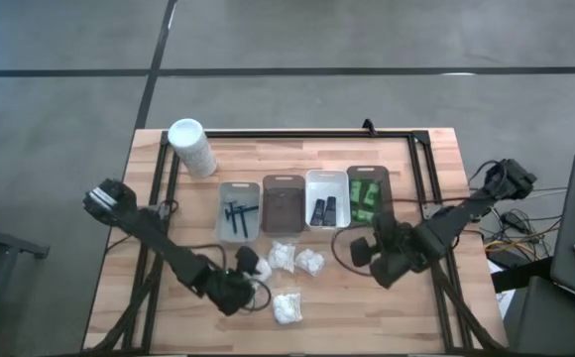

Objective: Pick & Place Travel size toiletries
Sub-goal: Put the cotton pack into the left black bin

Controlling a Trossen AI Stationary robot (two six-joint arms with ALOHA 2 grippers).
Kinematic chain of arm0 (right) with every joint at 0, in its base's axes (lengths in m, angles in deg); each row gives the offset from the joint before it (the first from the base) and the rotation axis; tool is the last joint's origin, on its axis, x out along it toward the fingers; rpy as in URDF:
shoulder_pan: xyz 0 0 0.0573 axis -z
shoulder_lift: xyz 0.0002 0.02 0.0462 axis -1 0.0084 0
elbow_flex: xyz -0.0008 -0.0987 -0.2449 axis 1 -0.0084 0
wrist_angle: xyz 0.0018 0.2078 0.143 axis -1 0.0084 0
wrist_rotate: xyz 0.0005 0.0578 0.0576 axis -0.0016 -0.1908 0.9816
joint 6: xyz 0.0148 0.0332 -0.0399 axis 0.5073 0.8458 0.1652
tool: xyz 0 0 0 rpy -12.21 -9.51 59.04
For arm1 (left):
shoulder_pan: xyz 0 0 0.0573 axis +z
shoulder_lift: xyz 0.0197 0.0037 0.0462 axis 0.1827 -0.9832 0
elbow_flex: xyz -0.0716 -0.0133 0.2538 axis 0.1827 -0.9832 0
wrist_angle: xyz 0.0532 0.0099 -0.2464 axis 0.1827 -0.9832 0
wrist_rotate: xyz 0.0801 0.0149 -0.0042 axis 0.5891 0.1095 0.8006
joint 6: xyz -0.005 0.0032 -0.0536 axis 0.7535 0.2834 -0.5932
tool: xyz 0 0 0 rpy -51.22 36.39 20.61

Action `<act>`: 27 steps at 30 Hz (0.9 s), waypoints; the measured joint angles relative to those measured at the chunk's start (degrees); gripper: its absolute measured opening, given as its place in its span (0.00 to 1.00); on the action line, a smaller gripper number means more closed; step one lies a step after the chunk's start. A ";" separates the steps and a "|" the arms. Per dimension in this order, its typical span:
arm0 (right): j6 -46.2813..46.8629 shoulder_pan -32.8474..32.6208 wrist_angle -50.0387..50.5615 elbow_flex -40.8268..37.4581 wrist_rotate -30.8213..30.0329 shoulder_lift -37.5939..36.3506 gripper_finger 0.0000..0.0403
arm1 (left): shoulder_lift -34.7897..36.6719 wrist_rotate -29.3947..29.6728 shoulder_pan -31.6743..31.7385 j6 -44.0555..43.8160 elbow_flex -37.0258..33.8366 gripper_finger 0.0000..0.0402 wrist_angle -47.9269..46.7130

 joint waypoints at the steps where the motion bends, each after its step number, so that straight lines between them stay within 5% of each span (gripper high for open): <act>1: 1.31 -0.57 -0.10 -0.01 -0.03 0.33 0.85 | -1.08 0.34 -0.64 1.24 0.71 0.66 -0.31; 11: 4.74 -3.22 0.76 -0.39 0.49 2.28 0.82 | -6.99 1.37 -4.04 5.53 2.91 0.66 -0.10; 18: 4.61 -3.16 0.87 -0.48 0.34 2.28 0.85 | -10.94 8.70 -3.50 9.32 3.03 0.63 2.00; 27: 5.60 -3.15 1.03 -0.53 0.35 2.28 0.85 | -11.49 9.69 -2.29 8.47 2.79 0.35 4.23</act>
